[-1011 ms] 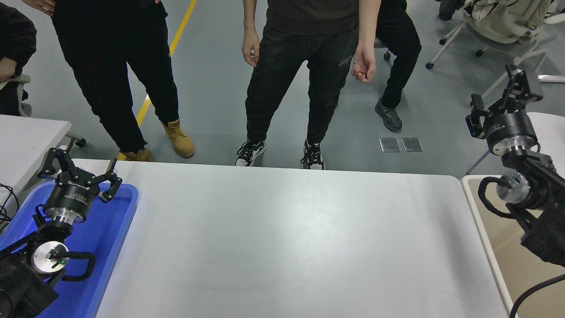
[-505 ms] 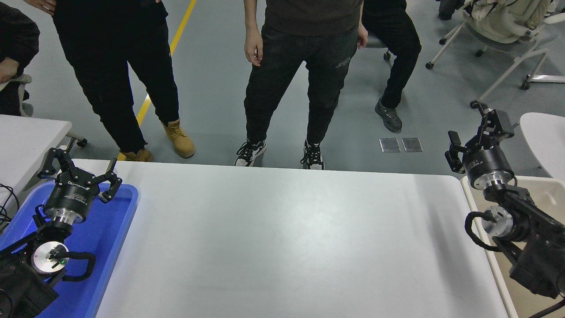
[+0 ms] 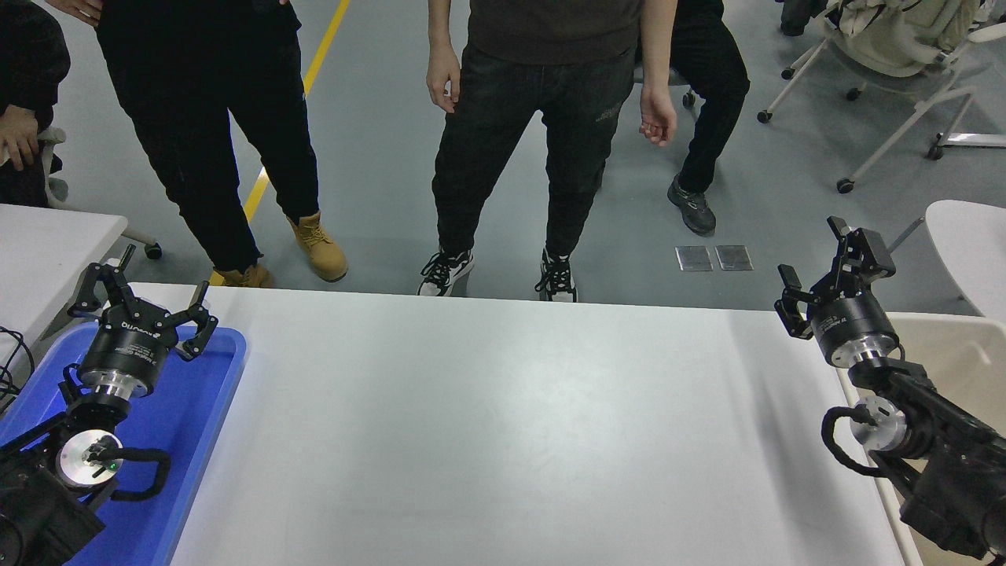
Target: Clean the table surface
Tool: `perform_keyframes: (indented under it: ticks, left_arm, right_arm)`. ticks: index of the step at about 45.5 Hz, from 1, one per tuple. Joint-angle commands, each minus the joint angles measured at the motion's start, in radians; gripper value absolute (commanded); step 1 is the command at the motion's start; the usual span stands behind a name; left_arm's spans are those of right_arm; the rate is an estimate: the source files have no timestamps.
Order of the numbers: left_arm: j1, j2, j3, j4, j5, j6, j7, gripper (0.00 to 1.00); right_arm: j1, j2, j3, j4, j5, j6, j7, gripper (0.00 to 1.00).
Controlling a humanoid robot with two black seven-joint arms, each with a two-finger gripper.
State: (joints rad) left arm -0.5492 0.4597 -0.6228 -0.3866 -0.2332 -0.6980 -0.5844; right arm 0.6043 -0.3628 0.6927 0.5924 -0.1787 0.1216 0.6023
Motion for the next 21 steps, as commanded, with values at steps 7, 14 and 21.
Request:
perform_keyframes:
  ticks: [7,14,21]
  left_arm:
    - [0.0,0.0,0.0,0.0,0.0,0.0,0.0,1.0]
    - [0.0,0.0,0.0,0.0,0.0,0.0,0.0,1.0]
    - [0.0,0.0,0.0,0.0,0.0,0.0,0.0,1.0]
  right_arm:
    - [-0.017,0.007,0.025,0.004,0.004,0.004,0.005,0.98]
    - [-0.017,0.008,0.03,0.004,0.004,0.004,0.005,0.98]
    - [-0.018,0.008,0.03,0.001,0.005,0.003,0.005,0.98]
